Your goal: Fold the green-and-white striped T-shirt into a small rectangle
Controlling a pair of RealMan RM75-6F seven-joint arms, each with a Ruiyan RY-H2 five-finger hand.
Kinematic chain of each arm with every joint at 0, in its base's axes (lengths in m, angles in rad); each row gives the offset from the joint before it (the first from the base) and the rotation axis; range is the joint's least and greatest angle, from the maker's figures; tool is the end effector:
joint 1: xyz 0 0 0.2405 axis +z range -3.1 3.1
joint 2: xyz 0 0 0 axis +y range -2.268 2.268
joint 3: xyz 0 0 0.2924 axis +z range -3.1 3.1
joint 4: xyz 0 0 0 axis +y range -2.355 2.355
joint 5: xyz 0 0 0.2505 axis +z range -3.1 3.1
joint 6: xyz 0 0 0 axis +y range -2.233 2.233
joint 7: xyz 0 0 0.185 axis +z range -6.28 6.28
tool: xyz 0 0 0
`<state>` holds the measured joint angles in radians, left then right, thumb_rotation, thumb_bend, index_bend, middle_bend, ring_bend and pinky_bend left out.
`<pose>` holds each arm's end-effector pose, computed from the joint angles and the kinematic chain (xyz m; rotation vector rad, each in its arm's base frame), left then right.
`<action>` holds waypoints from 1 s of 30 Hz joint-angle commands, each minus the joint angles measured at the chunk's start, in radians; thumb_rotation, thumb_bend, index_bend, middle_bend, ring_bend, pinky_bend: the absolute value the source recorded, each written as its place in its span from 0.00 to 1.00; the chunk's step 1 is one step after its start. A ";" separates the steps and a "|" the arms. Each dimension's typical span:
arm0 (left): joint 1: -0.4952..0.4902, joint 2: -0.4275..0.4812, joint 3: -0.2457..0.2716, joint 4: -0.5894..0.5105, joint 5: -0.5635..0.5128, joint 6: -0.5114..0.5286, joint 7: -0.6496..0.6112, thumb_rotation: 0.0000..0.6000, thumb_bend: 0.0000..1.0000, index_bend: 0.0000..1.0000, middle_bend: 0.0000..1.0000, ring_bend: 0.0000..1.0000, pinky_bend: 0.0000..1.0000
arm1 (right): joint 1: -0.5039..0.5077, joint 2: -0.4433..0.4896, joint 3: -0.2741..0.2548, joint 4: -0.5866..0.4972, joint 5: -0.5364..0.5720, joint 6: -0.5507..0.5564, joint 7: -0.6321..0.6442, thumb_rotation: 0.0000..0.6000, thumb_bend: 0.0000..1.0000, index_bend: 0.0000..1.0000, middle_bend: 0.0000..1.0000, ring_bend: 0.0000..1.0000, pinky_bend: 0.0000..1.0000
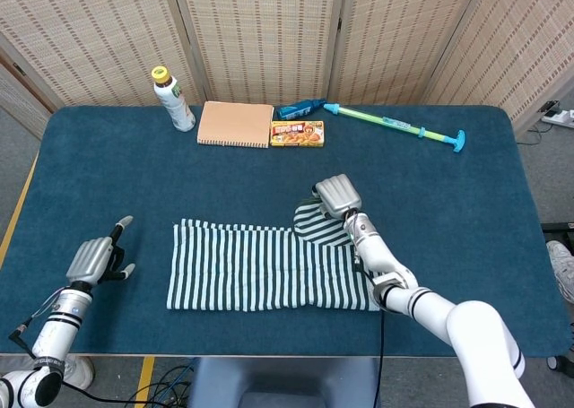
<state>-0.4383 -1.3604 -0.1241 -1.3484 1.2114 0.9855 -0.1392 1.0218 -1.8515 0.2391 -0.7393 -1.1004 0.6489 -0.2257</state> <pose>-0.3553 0.3701 0.0241 -1.4770 -1.2697 -0.8582 -0.1530 -0.5403 -0.1241 1.9031 -0.7911 0.7179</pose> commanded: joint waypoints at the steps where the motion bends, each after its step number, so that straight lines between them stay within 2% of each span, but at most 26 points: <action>1: 0.000 0.000 0.000 -0.001 0.001 0.000 0.000 1.00 0.33 0.00 0.88 0.84 0.96 | -0.036 0.045 -0.010 -0.086 -0.025 0.063 -0.012 1.00 0.44 0.55 0.98 1.00 1.00; 9: -0.001 0.002 0.000 -0.006 0.009 0.002 0.000 1.00 0.33 0.00 0.88 0.84 0.96 | -0.110 0.133 -0.024 -0.314 -0.008 0.184 -0.134 1.00 0.45 0.57 0.98 1.00 1.00; 17: -0.003 0.004 -0.001 -0.013 0.014 0.004 0.002 1.00 0.33 0.00 0.88 0.84 0.96 | -0.178 0.210 -0.061 -0.547 0.007 0.287 -0.258 1.00 0.45 0.57 0.99 1.00 1.00; 30: -0.005 -0.002 0.002 -0.010 0.018 0.001 0.001 1.00 0.33 0.00 0.88 0.84 0.96 | -0.264 0.242 -0.140 -0.745 0.028 0.411 -0.424 1.00 0.45 0.57 0.99 1.00 1.00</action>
<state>-0.4429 -1.3627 -0.1223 -1.3583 1.2297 0.9864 -0.1381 0.7702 -1.6116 0.1119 -1.4668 -1.0735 1.0454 -0.6307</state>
